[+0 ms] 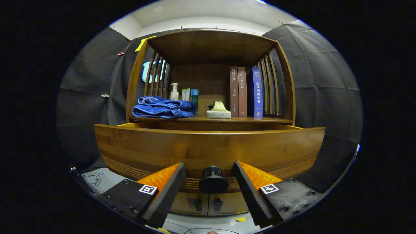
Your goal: Pull open the drawer, take out the items inside it, and place them on the countertop above the cabinet.
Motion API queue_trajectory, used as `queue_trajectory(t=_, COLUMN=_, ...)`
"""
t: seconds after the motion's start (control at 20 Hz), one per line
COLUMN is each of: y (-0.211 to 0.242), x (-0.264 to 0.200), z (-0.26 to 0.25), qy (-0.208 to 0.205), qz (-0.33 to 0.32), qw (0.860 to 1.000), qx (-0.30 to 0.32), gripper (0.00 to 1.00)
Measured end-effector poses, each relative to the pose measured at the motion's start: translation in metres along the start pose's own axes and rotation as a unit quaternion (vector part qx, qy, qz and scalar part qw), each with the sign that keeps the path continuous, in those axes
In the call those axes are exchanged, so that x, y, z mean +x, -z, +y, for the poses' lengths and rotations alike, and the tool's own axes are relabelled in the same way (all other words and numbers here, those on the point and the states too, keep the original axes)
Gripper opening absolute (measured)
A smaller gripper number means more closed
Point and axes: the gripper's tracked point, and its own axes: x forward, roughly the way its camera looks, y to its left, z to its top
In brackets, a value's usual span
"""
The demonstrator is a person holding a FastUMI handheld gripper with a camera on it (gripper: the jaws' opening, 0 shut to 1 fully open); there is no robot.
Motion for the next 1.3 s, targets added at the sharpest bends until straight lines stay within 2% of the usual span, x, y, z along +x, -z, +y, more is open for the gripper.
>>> queue_trajectory(t=0.55, y=-0.001, x=0.057, z=0.000, qy=-0.001, qz=0.002, qw=1.000, qx=-0.004, gripper=0.99)
queue_trajectory(t=1.3, y=0.009, x=0.121, z=-0.006, qy=0.008, qz=0.038, qw=0.999, qx=0.021, gripper=0.99)
